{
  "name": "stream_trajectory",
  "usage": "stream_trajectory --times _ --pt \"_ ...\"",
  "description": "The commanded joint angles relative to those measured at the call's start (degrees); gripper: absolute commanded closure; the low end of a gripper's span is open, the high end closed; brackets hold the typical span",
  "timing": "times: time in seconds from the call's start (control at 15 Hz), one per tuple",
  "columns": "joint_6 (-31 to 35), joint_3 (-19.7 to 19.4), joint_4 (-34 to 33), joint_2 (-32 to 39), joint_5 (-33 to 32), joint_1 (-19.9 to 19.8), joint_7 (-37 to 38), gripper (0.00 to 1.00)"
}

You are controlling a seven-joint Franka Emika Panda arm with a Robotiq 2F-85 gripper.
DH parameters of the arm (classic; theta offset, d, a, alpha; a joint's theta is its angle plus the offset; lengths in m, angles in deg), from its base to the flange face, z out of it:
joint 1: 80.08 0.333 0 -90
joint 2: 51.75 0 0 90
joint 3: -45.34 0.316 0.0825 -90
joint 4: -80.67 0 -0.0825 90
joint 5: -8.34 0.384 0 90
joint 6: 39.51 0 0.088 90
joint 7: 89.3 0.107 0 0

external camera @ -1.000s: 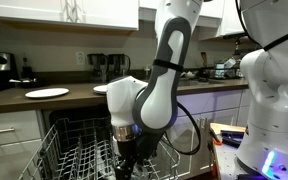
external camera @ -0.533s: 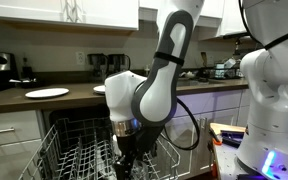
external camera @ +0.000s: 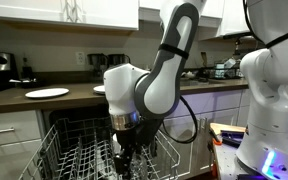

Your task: Move the glass jar to the left

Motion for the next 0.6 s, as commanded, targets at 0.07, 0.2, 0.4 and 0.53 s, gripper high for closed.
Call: stream_trajectory --times 0.07,0.2,0.4,0.53 --pt "-2.10 -0.36 2.07 -4.88 -4.53 0.60 4.58 0.39" --pt "-2.52 0.01 2.19 -5.68 -5.62 0.24 5.40 0.39" --pt "-3.33 0.24 2.34 -7.00 -7.21 0.04 6.68 0.39" --pt "-3.60 0.93 2.32 -7.15 -7.24 -0.75 6.40 0.39"
